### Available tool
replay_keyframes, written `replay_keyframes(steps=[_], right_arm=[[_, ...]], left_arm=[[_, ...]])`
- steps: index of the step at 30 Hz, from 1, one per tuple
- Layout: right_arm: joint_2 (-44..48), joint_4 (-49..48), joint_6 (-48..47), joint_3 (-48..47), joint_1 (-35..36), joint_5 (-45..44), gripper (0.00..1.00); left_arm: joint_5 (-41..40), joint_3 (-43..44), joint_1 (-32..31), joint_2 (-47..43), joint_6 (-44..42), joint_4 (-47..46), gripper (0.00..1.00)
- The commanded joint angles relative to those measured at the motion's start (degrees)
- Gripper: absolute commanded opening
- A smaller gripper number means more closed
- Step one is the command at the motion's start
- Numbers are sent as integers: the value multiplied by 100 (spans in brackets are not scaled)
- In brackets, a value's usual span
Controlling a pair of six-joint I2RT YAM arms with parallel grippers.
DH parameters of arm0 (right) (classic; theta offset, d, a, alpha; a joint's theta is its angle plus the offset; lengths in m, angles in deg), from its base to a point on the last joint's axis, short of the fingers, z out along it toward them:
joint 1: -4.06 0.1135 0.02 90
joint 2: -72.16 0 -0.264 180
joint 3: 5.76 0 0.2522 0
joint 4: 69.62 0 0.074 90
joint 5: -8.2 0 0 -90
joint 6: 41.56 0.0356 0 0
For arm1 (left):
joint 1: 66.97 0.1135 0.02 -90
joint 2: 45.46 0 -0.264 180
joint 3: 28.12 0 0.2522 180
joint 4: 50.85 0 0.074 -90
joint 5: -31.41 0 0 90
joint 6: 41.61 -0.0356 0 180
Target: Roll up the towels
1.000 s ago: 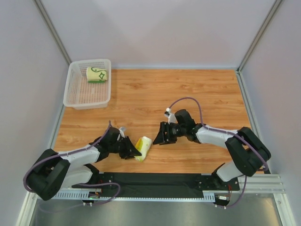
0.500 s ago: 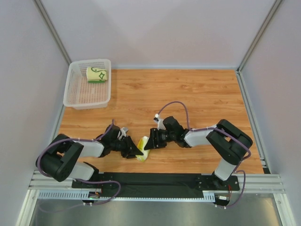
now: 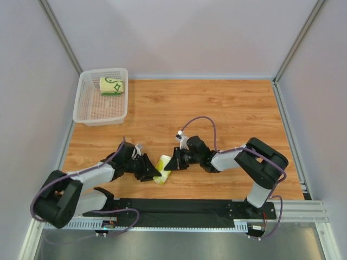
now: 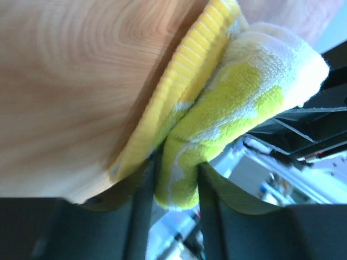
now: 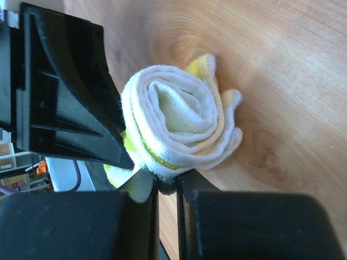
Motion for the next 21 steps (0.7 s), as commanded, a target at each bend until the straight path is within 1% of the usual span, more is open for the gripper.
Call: replay_keyframes(steps=[1,2,3,4,5,7,10,11,13,17,21], right_arm=[[555,441,-416,-135,-13,-455,0],[652,592,-530,-171,-13,-455,0],[801,716,-592,-206,-13,-411,0],[863,1004,-653,-346,-13,-393,0],[916,1120,-698,-382,-13,-376,0],[1040,1418,-794,-548,-13,-270,0],[1171,1683,-847,-646,-13,-112,0],[1215,1736,-847,-689,-4,-77,0],[1355,1894,-874,-751,13,64,0],[1646,2281,-927,-953,48,204,0],[1901,2483,-856,-1138,66,441,0]], left_arm=[[-1050,269,14,-1017,-799,2029,45],[-1226,375,5,-1283,-905,2510,46],[-1297,576,-4,-1556,-1001,2698,47],[-1341,682,-13,-2028,-1246,2865,48],[-1420,884,-21,-2251,-1344,3119,48],[-1526,1052,-65,-2812,-1633,3314,50],[-1588,1167,-109,-3244,-1907,3254,54],[-1570,1167,-170,-3298,-2038,3097,55],[-1614,1184,-319,-3351,-2136,2938,59],[-2096,1263,-969,-3194,-2364,2490,62],[-2229,1255,-1164,-2851,-2391,2085,62]])
